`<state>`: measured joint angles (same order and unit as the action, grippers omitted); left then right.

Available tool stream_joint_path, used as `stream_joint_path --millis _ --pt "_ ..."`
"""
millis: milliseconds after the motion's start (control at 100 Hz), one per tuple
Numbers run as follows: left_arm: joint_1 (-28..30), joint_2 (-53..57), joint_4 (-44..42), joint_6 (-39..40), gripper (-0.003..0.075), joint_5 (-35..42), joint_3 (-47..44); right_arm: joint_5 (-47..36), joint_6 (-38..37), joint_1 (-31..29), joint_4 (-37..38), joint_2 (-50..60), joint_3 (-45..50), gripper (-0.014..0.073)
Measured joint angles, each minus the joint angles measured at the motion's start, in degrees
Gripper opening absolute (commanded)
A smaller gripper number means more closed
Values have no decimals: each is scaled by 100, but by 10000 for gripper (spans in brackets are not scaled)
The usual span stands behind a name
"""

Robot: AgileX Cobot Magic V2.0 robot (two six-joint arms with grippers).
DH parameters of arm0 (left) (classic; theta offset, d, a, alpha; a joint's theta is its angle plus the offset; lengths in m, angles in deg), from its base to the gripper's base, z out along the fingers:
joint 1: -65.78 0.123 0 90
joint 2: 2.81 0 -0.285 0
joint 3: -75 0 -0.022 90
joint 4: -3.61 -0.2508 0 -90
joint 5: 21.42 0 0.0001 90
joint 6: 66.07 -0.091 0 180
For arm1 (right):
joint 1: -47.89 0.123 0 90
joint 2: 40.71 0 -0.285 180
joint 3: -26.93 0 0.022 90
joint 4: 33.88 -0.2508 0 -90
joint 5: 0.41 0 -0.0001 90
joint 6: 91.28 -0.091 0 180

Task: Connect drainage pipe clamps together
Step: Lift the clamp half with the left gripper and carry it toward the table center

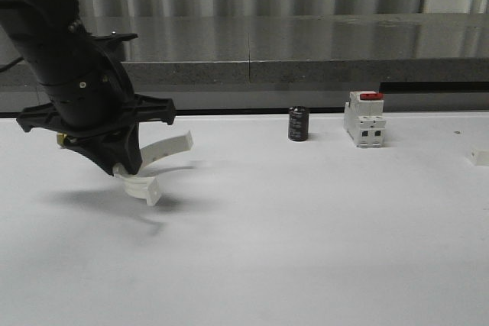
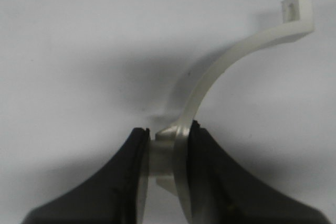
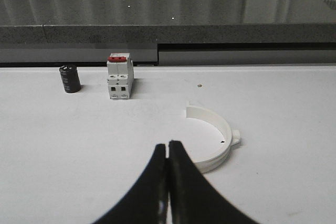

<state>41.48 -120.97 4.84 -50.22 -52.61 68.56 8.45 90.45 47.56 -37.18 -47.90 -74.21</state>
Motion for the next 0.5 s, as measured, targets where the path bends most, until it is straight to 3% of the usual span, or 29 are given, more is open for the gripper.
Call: stream_joint_path --millis 500 --pt "-49 -113 -122 124 64 13 0 0 0 0 0 0 0 -67"
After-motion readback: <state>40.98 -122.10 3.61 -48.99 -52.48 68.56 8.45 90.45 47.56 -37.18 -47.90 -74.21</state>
